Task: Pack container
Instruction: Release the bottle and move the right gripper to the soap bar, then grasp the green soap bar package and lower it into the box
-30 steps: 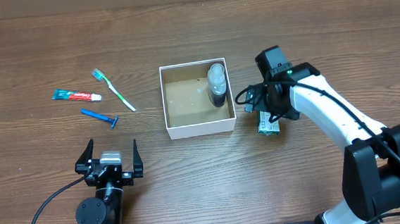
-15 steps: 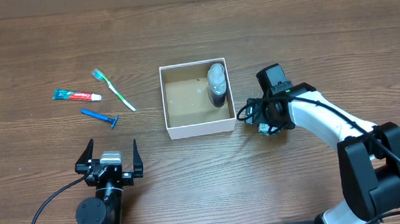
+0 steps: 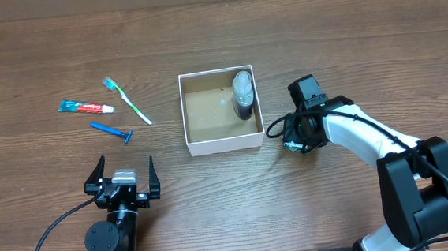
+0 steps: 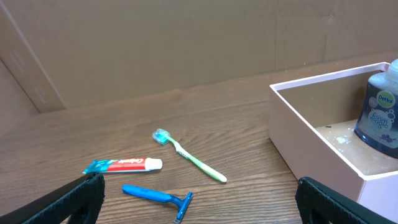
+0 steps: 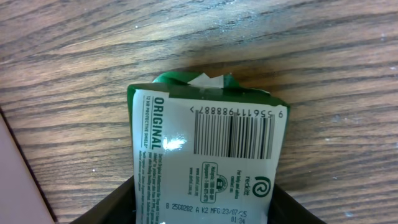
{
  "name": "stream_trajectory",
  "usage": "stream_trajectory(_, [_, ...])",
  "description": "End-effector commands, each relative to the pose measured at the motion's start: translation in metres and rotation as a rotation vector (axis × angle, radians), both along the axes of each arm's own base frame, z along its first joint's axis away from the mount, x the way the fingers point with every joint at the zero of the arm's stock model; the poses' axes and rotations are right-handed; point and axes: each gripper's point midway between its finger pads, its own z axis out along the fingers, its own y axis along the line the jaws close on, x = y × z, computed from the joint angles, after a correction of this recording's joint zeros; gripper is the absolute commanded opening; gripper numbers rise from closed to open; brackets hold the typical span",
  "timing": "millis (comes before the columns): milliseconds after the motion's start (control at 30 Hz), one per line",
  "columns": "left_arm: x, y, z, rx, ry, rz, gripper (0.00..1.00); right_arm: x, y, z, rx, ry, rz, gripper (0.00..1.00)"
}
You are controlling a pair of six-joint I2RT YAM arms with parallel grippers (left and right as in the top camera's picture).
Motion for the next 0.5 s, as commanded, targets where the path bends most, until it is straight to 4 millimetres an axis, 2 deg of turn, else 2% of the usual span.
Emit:
stream_trajectory(0, [0.0,0.003,-0.001,0.016,-0.003,0.013,1.0,0.0,-0.007,0.0,0.001,0.0,-0.02,0.52])
stream_trajectory(100, [0.0,0.003,-0.001,0.015,-0.003,0.013,1.0,0.003,-0.01,0.005,0.004,-0.01,-0.032,0.52])
stream_trajectory(200, [0.0,0.003,-0.001,0.016,-0.003,0.013,1.0,0.014,-0.013,0.031,0.006,-0.042,-0.044,0.52])
stream_trajectory(267, [0.0,0.003,-0.001,0.015,-0.003,0.013,1.0,0.024,-0.016,0.06,-0.005,-0.084,-0.052,0.52])
stream_trajectory(367, [0.0,0.003,-0.001,0.016,-0.003,0.013,1.0,0.034,-0.02,0.119,-0.023,-0.167,-0.057,0.52])
stream_trajectory(467, [0.0,0.003,-0.001,0.016,-0.003,0.013,1.0,0.037,-0.018,0.189,0.002,-0.271,-0.037,0.52])
